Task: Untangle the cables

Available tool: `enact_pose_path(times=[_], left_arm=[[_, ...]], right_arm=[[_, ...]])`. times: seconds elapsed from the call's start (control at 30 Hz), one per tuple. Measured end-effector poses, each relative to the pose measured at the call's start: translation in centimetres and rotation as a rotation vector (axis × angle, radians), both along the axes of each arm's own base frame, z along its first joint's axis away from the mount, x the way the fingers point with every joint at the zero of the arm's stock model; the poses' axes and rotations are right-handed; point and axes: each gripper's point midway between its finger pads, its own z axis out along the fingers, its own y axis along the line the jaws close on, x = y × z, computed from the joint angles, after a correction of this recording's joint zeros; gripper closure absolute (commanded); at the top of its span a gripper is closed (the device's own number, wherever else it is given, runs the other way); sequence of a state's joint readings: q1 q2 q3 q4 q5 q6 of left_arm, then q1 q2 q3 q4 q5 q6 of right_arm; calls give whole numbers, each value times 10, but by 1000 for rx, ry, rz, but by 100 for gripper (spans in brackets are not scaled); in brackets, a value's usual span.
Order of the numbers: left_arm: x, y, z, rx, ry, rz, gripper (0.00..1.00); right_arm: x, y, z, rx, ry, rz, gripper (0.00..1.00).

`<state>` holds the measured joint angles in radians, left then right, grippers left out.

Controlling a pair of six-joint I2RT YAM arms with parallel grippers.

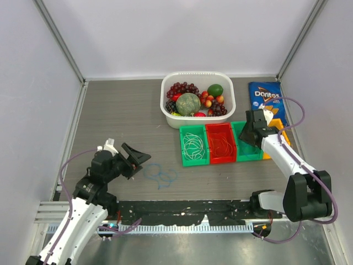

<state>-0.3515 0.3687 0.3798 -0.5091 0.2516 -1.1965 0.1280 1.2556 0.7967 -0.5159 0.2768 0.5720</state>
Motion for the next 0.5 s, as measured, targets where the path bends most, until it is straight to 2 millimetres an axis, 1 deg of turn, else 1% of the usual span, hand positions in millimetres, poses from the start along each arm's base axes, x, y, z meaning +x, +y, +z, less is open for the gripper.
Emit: enact_pose_path(times=[0.07, 0.1, 0.13, 0.23, 0.3, 0.37, 0.4, 0.47, 0.5], left_arm=[[0, 0, -6, 11, 29, -1, 12], [0, 0, -9, 14, 39, -2, 12], [0, 0, -12, 17, 48, -2, 12], [-2, 0, -20, 22, 70, 0, 13], [-3, 1, -27, 23, 85, 3, 14], [-4, 1, -32, 26, 98, 5, 13], [-5, 2, -33, 28, 103, 7, 13], [-5, 3, -34, 27, 106, 16, 12], [-5, 3, -33, 27, 105, 18, 12]], right_arm=[[4, 0, 7, -10, -15, 19, 44], [6, 1, 11, -15, -27, 25, 43], [8, 2, 16, -21, -39, 35, 40], [9, 7, 36, -60, -85, 66, 39], [8, 19, 54, -93, -122, 117, 39], [6, 42, 73, -116, -168, 195, 39], [5, 58, 82, -131, -191, 249, 38], [-3, 100, 98, -146, -235, 390, 36], [-11, 126, 103, -147, -251, 481, 36]])
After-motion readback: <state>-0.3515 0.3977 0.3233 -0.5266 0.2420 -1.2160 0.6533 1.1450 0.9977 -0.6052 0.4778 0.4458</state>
